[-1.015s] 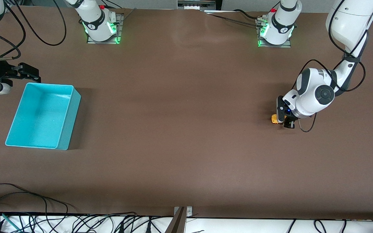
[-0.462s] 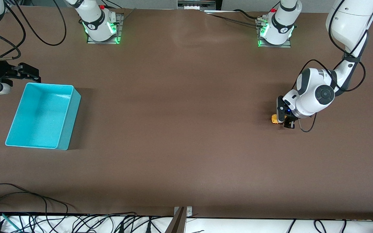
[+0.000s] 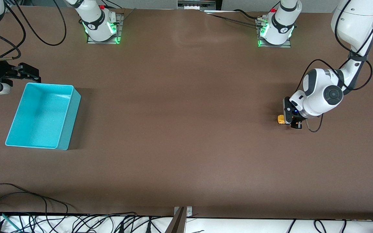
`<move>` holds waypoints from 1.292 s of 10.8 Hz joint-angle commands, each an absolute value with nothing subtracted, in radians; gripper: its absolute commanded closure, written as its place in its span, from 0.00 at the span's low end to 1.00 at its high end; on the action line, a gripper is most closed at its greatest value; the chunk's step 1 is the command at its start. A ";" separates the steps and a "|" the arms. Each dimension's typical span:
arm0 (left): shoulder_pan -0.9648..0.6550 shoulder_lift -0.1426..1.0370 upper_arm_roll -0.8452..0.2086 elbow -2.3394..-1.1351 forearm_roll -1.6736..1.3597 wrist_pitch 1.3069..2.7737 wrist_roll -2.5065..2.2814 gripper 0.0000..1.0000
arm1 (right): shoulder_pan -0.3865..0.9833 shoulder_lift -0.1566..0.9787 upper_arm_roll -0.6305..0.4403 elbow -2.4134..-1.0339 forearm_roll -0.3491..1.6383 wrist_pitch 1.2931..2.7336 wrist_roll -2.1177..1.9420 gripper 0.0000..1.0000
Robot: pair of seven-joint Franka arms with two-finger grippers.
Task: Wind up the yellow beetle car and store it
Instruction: 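Close the left gripper on the yellow car and press it down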
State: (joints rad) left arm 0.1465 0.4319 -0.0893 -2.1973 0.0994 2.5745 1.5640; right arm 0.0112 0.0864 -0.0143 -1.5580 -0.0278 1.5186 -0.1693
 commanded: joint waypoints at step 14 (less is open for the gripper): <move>0.342 0.509 -0.034 -2.158 0.121 2.588 1.828 0.95 | 0.009 0.080 -0.014 -1.566 -0.012 1.520 -0.184 0.00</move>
